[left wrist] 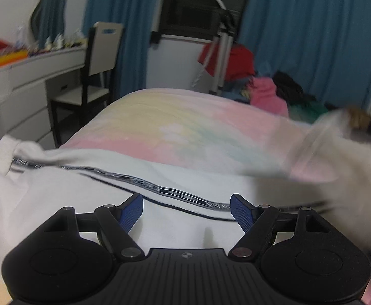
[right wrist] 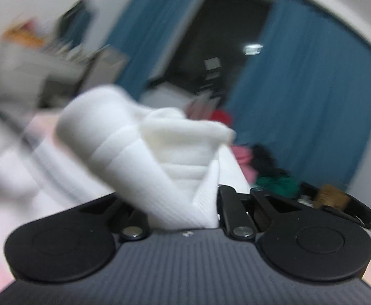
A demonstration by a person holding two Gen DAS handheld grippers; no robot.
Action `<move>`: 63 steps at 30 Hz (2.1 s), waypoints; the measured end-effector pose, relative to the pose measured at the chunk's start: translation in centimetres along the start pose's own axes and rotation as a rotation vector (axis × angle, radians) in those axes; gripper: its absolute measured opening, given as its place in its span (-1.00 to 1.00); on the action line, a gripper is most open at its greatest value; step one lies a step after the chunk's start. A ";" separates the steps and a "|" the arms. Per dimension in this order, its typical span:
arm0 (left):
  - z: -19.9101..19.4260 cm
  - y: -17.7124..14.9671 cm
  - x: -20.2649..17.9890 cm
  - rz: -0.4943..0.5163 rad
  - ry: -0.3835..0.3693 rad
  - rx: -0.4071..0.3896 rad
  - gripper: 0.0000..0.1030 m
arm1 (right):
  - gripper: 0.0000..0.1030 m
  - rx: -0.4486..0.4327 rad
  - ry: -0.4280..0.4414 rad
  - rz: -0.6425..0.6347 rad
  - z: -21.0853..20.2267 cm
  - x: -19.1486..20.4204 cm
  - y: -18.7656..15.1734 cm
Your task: Fold clothes
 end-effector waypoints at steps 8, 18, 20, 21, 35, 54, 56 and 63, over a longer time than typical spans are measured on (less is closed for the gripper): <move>-0.9 0.8 1.0 -0.026 0.006 -0.027 0.50 | -0.77 0.088 0.045 -0.127 1.0 4.2 -3.1; -1.1 0.5 1.5 -0.077 -0.073 -0.050 0.51 | -0.63 0.122 0.080 -0.050 2.6 7.3 -1.6; -1.2 0.5 1.9 -0.103 -0.096 -0.053 0.51 | -0.31 0.161 0.140 -0.028 2.6 6.6 -0.9; -1.3 0.5 2.0 -0.114 -0.106 -0.056 0.51 | -0.19 0.194 0.188 0.010 2.4 5.9 -0.4; -0.9 -0.8 2.3 -0.158 -0.233 -0.048 0.47 | 0.50 0.338 0.571 0.716 -0.3 -4.0 3.2; 12.8 7.4 -7.2 0.049 -0.280 0.335 0.21 | -0.69 0.312 0.485 0.502 0.9 -0.4 1.3; 14.2 7.5 -8.4 0.076 -0.235 0.380 0.02 | -0.69 0.284 0.488 0.495 0.3 -0.8 1.6; 16.2 7.7 -7.7 -0.080 -0.179 0.399 -0.68 | -0.70 0.226 0.480 0.460 -1.8 -1.2 2.0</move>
Point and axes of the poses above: each gripper's, at about its wrist camera, not at the fingertips, and z roughly the way its jaws point, x to its left, y to its top, the point moved 1 cm from there along z, roughly the way its jaws point, and after that the axes turned 9 degrees about z, right-handed, at the moved point
